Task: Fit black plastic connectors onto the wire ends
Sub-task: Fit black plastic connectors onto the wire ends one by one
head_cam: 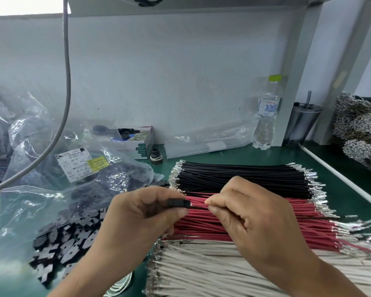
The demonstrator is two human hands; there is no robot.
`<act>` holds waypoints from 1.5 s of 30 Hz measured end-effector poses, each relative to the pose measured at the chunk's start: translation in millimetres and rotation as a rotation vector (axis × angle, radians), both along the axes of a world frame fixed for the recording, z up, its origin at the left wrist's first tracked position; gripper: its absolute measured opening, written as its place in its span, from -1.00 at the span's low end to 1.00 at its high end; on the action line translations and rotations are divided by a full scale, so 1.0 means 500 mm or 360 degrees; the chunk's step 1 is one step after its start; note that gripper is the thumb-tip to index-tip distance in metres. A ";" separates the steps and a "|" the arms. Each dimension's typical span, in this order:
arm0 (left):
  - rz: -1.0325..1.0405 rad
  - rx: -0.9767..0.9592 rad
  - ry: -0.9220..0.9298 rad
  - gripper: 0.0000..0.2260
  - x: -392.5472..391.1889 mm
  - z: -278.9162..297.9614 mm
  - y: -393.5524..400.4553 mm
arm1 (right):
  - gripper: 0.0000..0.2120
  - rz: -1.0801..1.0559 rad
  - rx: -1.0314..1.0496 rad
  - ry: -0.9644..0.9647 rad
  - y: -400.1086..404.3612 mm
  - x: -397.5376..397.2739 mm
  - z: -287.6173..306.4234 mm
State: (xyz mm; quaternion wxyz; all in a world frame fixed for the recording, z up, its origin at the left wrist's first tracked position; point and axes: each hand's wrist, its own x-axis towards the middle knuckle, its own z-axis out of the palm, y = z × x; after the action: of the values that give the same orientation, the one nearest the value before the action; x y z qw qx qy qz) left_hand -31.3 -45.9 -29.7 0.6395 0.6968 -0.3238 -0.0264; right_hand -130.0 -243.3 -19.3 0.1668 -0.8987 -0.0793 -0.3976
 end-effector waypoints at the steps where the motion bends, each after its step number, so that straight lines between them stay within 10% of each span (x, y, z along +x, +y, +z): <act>1: -0.0010 0.0018 -0.0016 -0.82 0.000 0.000 0.000 | -0.78 0.0012 0.0007 -0.0002 0.001 0.000 0.000; 16: -0.0014 0.0003 -0.0045 -0.91 0.002 -0.002 -0.002 | -0.94 -0.0053 -0.0269 -0.0052 0.018 -0.012 0.022; 21: 0.0091 -0.0079 -0.0010 -0.90 0.010 -0.006 -0.003 | -0.67 0.0126 -0.0085 0.0845 0.054 -0.014 0.009; 32: 0.0144 -0.0156 0.0012 -0.89 0.016 -0.005 -0.003 | -0.82 0.0291 0.0244 0.1200 0.033 -0.015 0.024; 45: 0.0074 -0.0160 0.0080 -0.88 0.013 0.005 0.006 | -0.97 0.0069 0.0428 0.0520 0.010 -0.021 0.034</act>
State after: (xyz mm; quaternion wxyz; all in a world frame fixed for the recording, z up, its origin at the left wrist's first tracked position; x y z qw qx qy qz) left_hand -24.8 -42.7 -27.1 0.6821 0.6702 -0.2922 -0.0127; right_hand -140.6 -238.2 -2.5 0.3044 -0.9191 -0.0169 -0.2498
